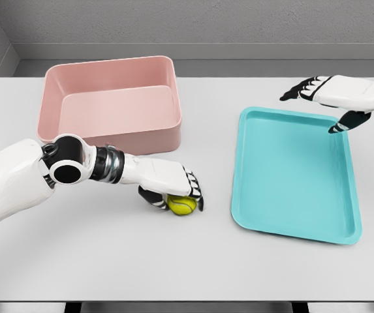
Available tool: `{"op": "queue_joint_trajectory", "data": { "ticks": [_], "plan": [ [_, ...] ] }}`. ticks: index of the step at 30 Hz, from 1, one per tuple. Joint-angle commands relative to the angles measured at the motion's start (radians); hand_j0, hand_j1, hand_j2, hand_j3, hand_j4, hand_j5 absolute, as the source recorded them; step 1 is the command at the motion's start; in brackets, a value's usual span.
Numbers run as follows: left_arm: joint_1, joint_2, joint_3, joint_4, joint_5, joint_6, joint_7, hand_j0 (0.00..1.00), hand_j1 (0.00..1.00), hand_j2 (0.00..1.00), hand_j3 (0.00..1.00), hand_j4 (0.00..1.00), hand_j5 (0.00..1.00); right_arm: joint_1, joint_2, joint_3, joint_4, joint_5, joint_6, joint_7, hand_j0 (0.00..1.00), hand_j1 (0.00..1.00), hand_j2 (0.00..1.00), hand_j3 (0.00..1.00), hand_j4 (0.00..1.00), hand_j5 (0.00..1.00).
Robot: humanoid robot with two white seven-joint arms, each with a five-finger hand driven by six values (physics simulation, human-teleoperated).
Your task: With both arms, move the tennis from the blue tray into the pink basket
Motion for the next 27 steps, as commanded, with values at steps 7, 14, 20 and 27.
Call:
{"op": "queue_joint_trajectory", "data": {
  "ticks": [7,14,20,27],
  "plan": [
    [0.002,0.008,0.002,0.001,0.009,-0.008,0.0,0.52,0.52,0.52,0.52,0.52,0.52,0.0,-0.001,-0.001,0.0,-0.006,0.003,0.0,1.0,1.0,1.0,1.0,1.0,1.0],
    [0.003,0.012,0.042,-0.008,0.015,-0.031,0.0,0.51,0.51,0.51,0.51,0.51,0.51,0.0,-0.001,-0.001,0.0,-0.006,0.003,0.0,1.0,1.0,1.0,1.0,1.0,1.0],
    [-0.009,0.015,0.094,-0.007,0.026,-0.052,0.0,0.51,0.51,0.51,0.51,0.51,0.51,-0.002,-0.001,-0.001,0.0,-0.006,0.003,-0.001,1.0,1.0,1.0,1.0,1.0,1.0],
    [-0.09,0.032,0.119,0.081,0.045,-0.065,0.0,0.51,0.51,0.51,0.51,0.51,0.51,-0.002,-0.003,-0.001,-0.002,-0.006,0.003,-0.001,1.0,1.0,1.0,1.0,1.0,1.0]
  ]
}}
